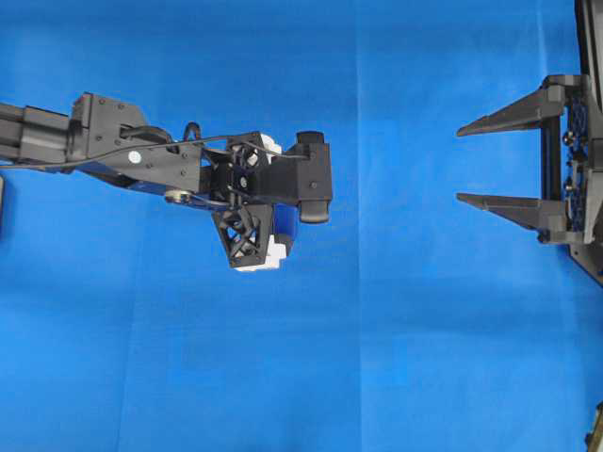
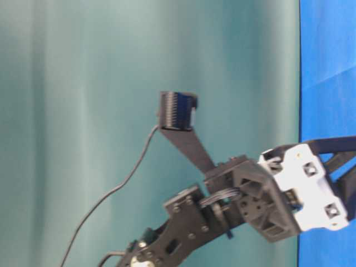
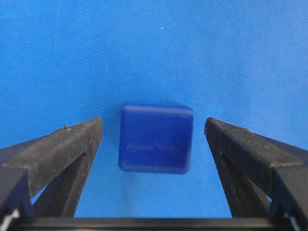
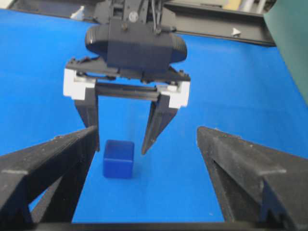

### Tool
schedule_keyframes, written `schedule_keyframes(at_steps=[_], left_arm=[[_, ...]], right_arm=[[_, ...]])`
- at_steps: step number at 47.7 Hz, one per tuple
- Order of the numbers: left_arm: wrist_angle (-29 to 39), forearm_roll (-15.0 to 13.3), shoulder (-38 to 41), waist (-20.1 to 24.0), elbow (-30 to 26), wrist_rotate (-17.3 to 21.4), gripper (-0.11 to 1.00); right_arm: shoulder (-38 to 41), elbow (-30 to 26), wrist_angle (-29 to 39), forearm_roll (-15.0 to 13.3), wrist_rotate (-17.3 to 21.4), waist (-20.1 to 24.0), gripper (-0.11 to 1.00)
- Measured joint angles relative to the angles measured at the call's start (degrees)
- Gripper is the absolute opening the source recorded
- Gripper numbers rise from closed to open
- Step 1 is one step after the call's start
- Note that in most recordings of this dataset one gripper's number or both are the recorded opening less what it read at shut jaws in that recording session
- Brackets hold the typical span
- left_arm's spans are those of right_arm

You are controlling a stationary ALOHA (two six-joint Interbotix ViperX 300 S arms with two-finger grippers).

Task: Handover the blue block to the right arm after grasping it with the left arm, then place it in the designated position.
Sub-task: 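Close the left gripper around the blue cube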

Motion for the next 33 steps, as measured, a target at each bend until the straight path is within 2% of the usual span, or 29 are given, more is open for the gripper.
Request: schedule_keyframes(at_steps=[14,33], left_arm=[[-2.2,0.1,4.1,0.0,0.4,0.0,0.92],[-2.3,0.0,4.7,-0.1,0.6,0.0,0.9]], right_arm=[[0.1,0.0,0.0,0.0,0.0,0.0,0.96],[0.3,-0.1,0.0,0.0,0.0,0.0,0.96]])
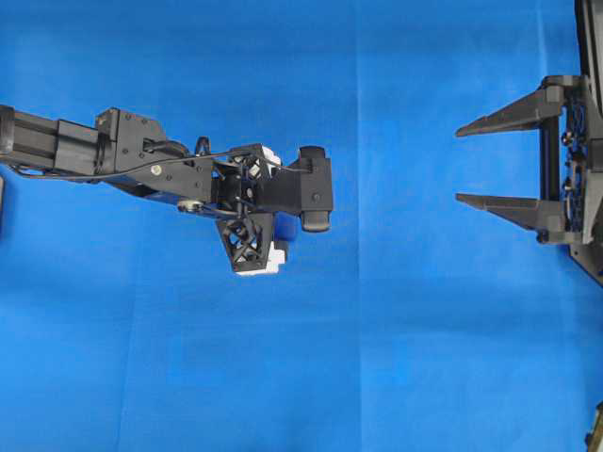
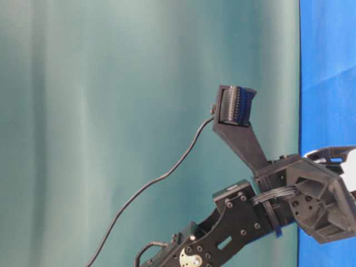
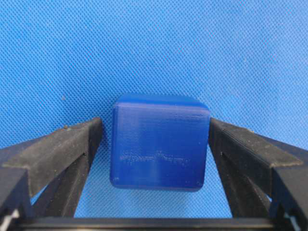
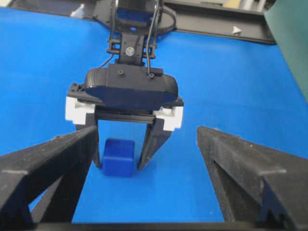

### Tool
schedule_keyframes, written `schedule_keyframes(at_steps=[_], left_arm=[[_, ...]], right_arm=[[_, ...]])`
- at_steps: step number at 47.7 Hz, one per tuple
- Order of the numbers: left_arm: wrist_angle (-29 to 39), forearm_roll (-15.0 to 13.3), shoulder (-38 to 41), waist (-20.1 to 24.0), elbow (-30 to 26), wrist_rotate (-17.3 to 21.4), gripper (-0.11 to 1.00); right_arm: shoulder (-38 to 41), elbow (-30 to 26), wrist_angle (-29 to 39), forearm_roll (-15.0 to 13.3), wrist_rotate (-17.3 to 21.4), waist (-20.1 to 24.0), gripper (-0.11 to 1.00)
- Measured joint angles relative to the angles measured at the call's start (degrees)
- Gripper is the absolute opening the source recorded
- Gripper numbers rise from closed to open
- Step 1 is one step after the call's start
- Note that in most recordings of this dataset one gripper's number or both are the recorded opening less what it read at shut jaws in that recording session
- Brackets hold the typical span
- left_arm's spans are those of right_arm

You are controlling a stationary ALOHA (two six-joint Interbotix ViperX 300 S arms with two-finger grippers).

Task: Handover the blue block to the right arm after grasping it with the left arm, then place it in the designated position.
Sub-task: 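Close the left gripper around the blue cube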

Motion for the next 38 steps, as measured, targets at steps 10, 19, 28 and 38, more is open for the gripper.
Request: schedule_keyframes(at_steps=[10,19,28,38], left_arm=[[0.5,0.0,0.0,0.1,0.0,0.3,0.53],[2.7,0.1,-0.1,0.0,0.0,0.3,0.49],[3.3,0.0,0.0,0.0,0.0,0.2,0.49],[3.3,0.1,-0.1,0.0,0.0,0.2,0.49]], right_arm=[[0.1,0.1,0.0,-0.1,0.0,0.0,0.96],[0.1,0.0,0.0,0.0,0.0,0.0,0.96],[0.2,0.1,-0.1,0.0,0.0,0.0,0.96],[0.2,0.1,-0.1,0.0,0.0,0.0,0.96]])
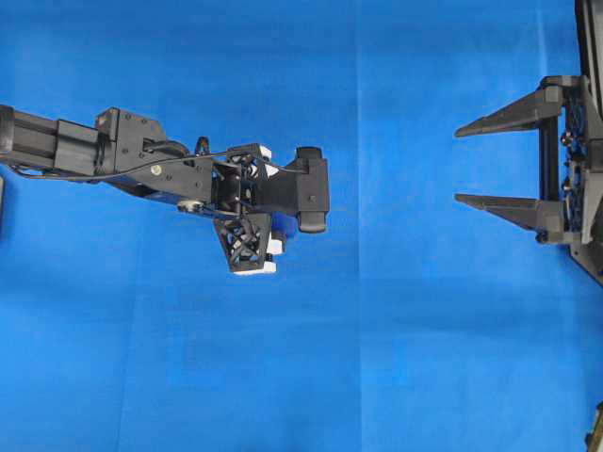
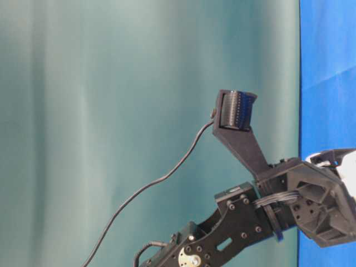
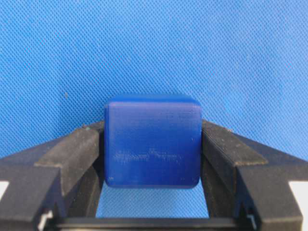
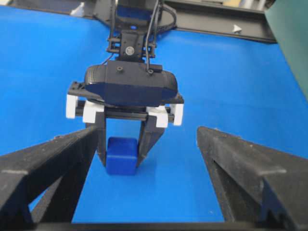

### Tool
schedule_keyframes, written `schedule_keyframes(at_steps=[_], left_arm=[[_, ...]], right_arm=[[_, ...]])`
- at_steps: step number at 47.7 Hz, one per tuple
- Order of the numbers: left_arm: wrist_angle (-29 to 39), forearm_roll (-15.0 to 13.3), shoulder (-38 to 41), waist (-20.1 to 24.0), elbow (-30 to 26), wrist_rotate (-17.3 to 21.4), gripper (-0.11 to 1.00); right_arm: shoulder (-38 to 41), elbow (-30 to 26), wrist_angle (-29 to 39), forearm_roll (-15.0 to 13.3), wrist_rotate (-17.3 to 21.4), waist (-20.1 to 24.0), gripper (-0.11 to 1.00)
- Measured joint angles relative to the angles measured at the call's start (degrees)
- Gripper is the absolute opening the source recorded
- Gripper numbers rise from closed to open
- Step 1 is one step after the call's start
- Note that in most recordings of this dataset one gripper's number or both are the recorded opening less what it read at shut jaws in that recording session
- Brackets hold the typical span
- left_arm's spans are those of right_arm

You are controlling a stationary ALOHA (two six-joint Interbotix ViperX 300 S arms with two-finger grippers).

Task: Handover the blue block to the right arm after grasping it with the left arm, then place it in the designated position.
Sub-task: 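Close the left gripper around the blue cube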

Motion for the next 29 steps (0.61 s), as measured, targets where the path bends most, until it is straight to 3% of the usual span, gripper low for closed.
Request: schedule_keyframes(at_steps=[10,29], left_arm=[[1.1,0.0,-0.5,0.0,-0.4,-0.3,0.49],[14.2,0.0,-10.6,-0.6,-4.6,-0.4,0.49]], right_arm=[[0.0,0.0,0.0,0.0,0.0,0.0,0.96],[0.1,-0.1,0.0,0.0,0.0,0.0,0.96]])
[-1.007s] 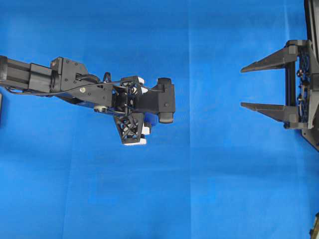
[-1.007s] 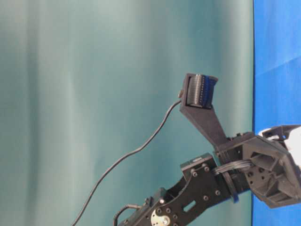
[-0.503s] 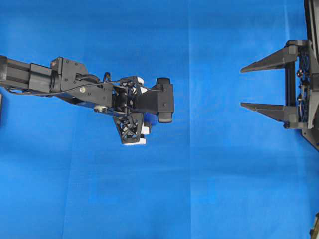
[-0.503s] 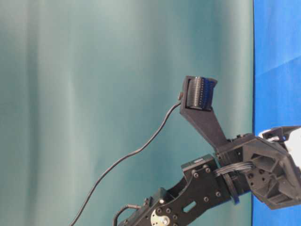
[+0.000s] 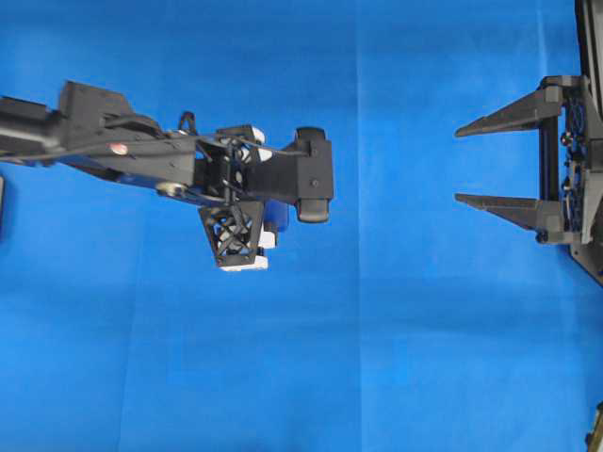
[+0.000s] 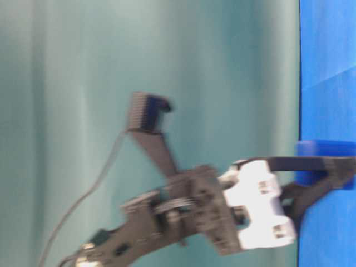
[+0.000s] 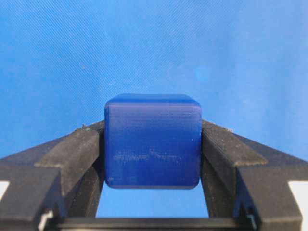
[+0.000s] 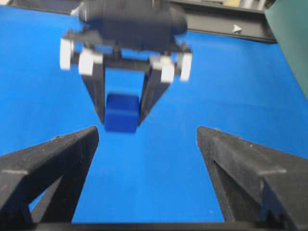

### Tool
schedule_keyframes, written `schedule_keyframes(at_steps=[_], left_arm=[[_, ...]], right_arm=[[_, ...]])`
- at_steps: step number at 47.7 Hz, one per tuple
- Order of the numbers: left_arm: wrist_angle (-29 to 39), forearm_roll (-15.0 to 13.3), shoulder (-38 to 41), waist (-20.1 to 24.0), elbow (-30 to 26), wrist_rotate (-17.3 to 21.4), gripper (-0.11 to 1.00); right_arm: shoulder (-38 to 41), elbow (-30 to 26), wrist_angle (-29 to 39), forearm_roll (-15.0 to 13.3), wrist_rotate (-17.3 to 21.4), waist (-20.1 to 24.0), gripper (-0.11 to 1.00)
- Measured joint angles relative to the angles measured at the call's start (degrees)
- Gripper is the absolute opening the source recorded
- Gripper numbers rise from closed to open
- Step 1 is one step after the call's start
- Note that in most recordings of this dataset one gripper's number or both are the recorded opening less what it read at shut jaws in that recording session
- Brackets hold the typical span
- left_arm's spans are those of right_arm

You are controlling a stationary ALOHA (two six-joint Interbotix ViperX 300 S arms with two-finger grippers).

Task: Handover the blue block to the right arm after grasping it with the left arm, then place it in the designated position.
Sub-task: 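Close the left gripper around the blue cube, then lift the blue cube with the left gripper and raise it up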

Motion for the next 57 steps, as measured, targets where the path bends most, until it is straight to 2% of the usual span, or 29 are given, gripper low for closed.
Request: schedule_keyframes(at_steps=[16,24,42,57], left_arm=[[9.7,-0.1,-4.0,-0.4,-4.0,-0.1,0.49],[12.2,0.0,-4.8,-0.5,-6.2,0.1,0.49],[14.0,0.2,-9.9,-0.6,-8.3,0.3,0.49],[14.1,0.2,-10.5,-0.6,-8.3,0.3,0.49]], right_arm=[[0.0,-0.2,0.0,0.0,0.0,0.0,0.96],[0.1,-0.4,0.0,0.0,0.0,0.0,0.96],[0.1,-0.5,0.0,-0.1,0.0,0.0,0.96],[0.4,-0.6,0.0,0.0,0.0,0.0,0.96]])
